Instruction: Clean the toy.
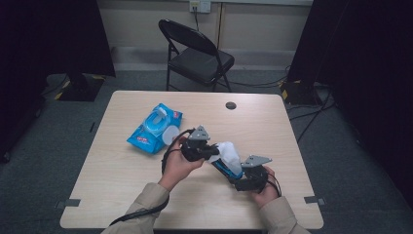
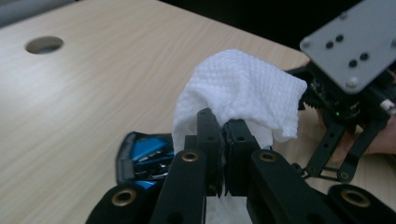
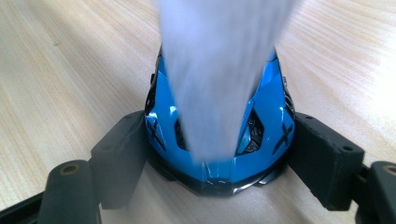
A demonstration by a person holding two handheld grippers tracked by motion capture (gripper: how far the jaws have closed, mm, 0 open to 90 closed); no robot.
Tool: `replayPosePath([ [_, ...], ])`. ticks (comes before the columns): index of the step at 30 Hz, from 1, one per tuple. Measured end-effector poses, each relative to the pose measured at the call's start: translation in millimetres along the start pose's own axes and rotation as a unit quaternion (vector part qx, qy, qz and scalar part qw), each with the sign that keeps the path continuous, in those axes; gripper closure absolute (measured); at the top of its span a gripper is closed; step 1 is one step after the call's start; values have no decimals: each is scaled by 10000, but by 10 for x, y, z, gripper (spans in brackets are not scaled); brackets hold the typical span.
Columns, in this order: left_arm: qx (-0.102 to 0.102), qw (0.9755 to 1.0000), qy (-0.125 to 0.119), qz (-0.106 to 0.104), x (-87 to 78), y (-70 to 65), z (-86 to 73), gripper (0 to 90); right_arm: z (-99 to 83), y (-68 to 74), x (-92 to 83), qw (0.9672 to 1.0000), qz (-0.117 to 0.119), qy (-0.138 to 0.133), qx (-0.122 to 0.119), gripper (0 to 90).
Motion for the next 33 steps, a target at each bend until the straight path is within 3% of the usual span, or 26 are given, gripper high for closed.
replayPosePath([
  [11,158,9984,396,-378,483,-249,-138,865,0,0,0,10000,2,-2,-2,236],
  [20,259,9964,529,-610,689,-407,-202,841,0,0,0,10000,3,1,0,236],
  [22,350,9957,602,-608,732,-427,-252,842,0,0,0,10000,2,2,0,236],
  [33,311,9971,545,-422,701,-316,-250,858,0,-1,0,10000,1,0,-3,237],
])
Point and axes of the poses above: each handheld gripper's, and its own axes: x roughly forward along the jaws, z roughly out of its top, y roughly to its left, the point moved 6 cm from there along x, roughly forward along the jaws, and after that the axes turned 10 degrees about x, right-handed, at the moved point
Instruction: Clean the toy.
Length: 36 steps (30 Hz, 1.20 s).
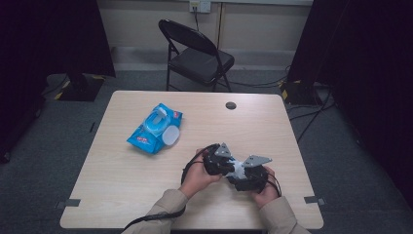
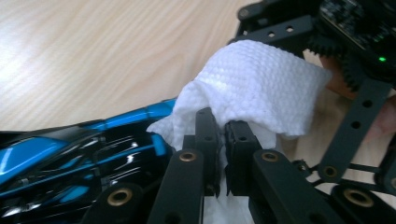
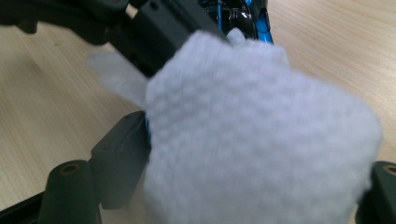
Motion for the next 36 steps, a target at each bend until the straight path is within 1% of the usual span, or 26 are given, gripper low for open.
replayPosePath([
  [2,-52,10000,-59,35,-13,38,-1,859,0,0,0,10000,2,1,-3,237],
  [4,-60,9999,-44,113,-40,88,-2,859,0,0,0,10000,1,-1,0,236],
  [7,-147,9998,-91,57,-61,128,-5,861,0,0,0,10000,1,0,2,237],
  [13,-99,9999,-95,96,-87,145,-2,862,0,0,0,10000,2,0,3,237],
  [14,-134,9998,-123,110,-95,154,1,862,0,0,0,10000,2,0,3,237],
  [16,-135,9996,-124,206,-127,201,0,860,0,0,0,10000,2,-1,2,237],
  [17,-183,9996,-135,191,-134,216,-1,859,0,0,0,10000,3,-2,3,237],
  [18,-179,9995,-134,204,-137,228,-3,859,0,0,0,10000,2,-2,3,237],
  [19,-163,9995,-132,252,-145,251,-6,857,0,0,0,10000,2,-2,3,237],
  [20,-199,9994,-140,254,-154,278,-11,858,0,0,0,10000,2,-2,2,237],
  [22,-213,9991,-138,330,-179,327,-25,858,0,0,0,10000,2,-3,2,236],
  [24,-345,9985,-150,394,-222,390,-62,859,0,0,0,10000,2,-1,0,237],
  [25,-371,9982,-121,448,-237,416,-83,858,0,0,0,10000,2,0,2,236],
  [26,-472,9976,-94,504,-256,459,-119,856,0,0,0,10000,3,0,3,237],
  [27,-530,9972,-104,521,-268,484,-137,855,0,0,0,10000,3,1,4,237],
  [28,-585,9965,-108,584,-280,509,-159,855,0,0,0,10000,3,1,2,236],
  [31,-590,9956,-83,716,-315,573,-203,854,0,1,0,10000,1,0,6,237],
  [32,-558,9956,-26,752,-330,593,-220,854,0,1,0,10000,1,-1,5,237],
  [33,-576,9953,-48,777,-336,607,-226,854,0,1,0,10000,1,0,6,237],
  [36,-592,9945,13,862,-375,656,-254,855,0,1,0,10000,1,-1,7,236],
])
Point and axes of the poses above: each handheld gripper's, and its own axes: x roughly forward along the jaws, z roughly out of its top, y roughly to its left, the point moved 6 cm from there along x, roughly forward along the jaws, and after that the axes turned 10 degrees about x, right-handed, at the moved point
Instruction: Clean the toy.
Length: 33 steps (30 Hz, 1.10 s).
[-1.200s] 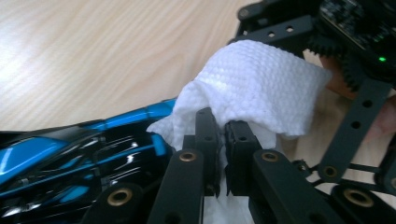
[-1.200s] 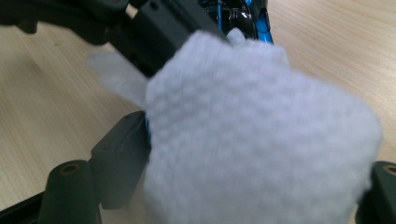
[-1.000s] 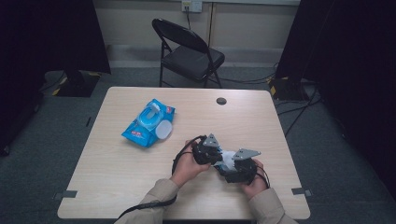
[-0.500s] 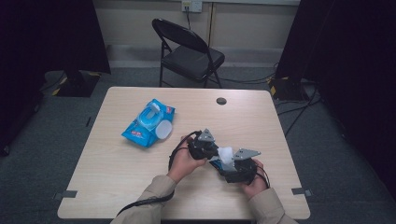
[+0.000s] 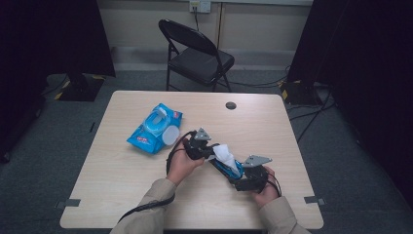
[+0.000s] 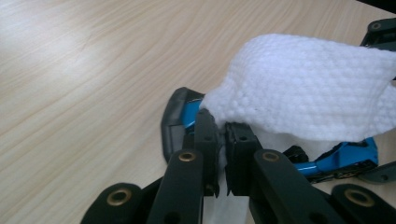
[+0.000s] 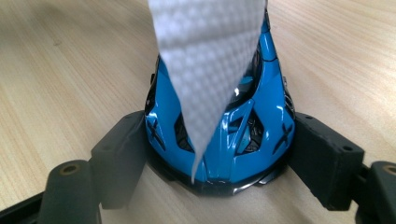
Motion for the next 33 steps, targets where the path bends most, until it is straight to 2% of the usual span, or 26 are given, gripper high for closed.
replayPosePath([
  [3,-80,10000,11,40,-34,55,-34,855,0,0,0,10000,0,0,-2,237],
  [7,-5,10000,22,96,-55,88,-60,854,0,0,0,10000,-1,0,-1,237],
  [16,-47,9998,6,182,-116,122,-50,855,0,0,0,10000,-1,0,-2,236],
  [18,-23,9995,41,298,-177,171,-60,857,0,0,0,10000,0,1,-1,236],
  [24,-60,9988,-25,475,-395,281,-127,859,0,0,0,10000,3,2,-1,236],
  [28,-124,9986,-145,489,-508,314,-155,859,0,0,0,10000,0,2,-2,236],
  [29,-117,9983,-192,534,-624,341,-180,859,0,0,0,10000,2,1,-3,236],
  [33,-82,9979,-259,591,-794,358,-206,858,0,0,-1,10000,0,2,-2,236],
])
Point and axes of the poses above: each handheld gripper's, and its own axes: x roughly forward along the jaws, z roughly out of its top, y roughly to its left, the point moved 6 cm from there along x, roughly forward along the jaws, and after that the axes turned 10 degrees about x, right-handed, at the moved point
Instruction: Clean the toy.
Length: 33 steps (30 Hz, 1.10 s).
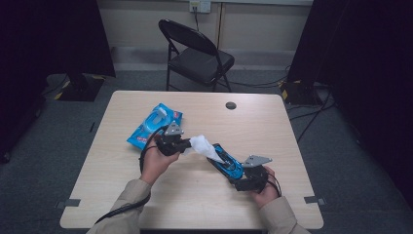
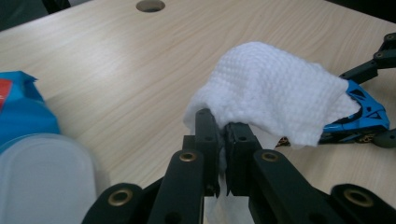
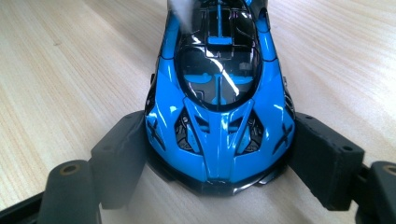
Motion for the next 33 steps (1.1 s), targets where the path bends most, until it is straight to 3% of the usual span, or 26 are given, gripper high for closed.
replayPosePath([
  [4,37,10000,3,11,-170,14,-39,855,0,0,0,10000,0,0,0,236],
  [9,247,9996,82,63,-325,-8,-108,854,0,0,0,10000,-1,0,0,236],
  [15,395,9991,164,16,-431,-36,-151,847,0,0,0,10000,0,1,0,236],
  [18,417,9988,235,-96,-385,-81,-183,843,0,0,0,10000,2,0,0,236],
  [23,553,9972,383,-315,-171,-237,-219,807,0,0,0,10000,1,1,0,235],
  [27,508,9966,371,-525,13,-377,-194,774,0,0,0,10000,2,1,0,235],
  [31,563,9955,434,-633,177,-495,-202,721,0,0,0,10000,1,1,-1,236],
  [33,498,9957,429,-646,251,-522,-216,684,0,0,-1,10000,1,1,-1,236],
])
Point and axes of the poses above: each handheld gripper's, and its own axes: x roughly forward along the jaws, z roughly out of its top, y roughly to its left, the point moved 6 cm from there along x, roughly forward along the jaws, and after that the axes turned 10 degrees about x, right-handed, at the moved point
